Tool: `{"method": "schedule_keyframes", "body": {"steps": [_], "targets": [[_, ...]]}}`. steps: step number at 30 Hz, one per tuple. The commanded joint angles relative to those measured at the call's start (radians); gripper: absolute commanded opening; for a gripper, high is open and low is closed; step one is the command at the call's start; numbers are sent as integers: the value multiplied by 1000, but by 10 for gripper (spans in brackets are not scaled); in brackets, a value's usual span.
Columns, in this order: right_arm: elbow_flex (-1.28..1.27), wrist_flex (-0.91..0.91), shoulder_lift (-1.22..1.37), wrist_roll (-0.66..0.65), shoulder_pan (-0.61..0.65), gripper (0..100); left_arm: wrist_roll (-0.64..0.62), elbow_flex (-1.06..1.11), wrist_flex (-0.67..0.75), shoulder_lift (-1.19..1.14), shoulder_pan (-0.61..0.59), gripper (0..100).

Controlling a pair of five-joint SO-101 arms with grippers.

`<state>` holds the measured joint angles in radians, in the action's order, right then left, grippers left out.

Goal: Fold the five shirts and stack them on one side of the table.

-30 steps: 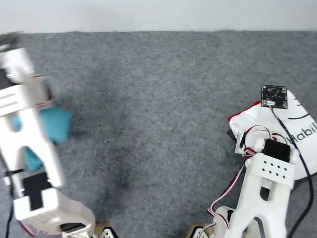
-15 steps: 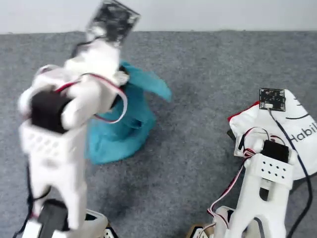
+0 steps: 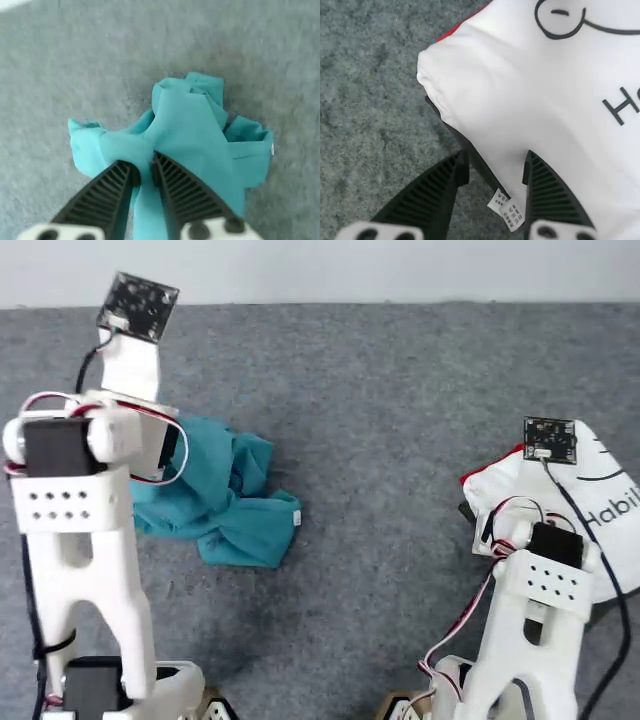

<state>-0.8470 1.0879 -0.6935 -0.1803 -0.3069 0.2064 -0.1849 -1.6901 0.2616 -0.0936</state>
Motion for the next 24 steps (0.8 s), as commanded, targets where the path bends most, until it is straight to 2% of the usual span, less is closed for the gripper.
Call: {"method": "schedule_keyframes", "body": {"steps": [1,5,9,13,15,19,24], "targets": [[3,-13,-25,-5,8,186,5,91,74,23,-5,13],[3,-8,-25,-5,8,186,6,321,218,23,-6,13],[3,-8,-25,-5,8,186,8,579,433,23,-21,13],[-12,-16,-25,-5,8,186,2,806,733,23,-106,14],[-32,-16,-25,-6,10,186,-2,849,822,23,-164,15],[-69,-68,-25,-6,10,186,-74,837,786,32,-221,32],[-80,-77,-25,-6,10,186,-84,700,505,32,-230,166]]}}
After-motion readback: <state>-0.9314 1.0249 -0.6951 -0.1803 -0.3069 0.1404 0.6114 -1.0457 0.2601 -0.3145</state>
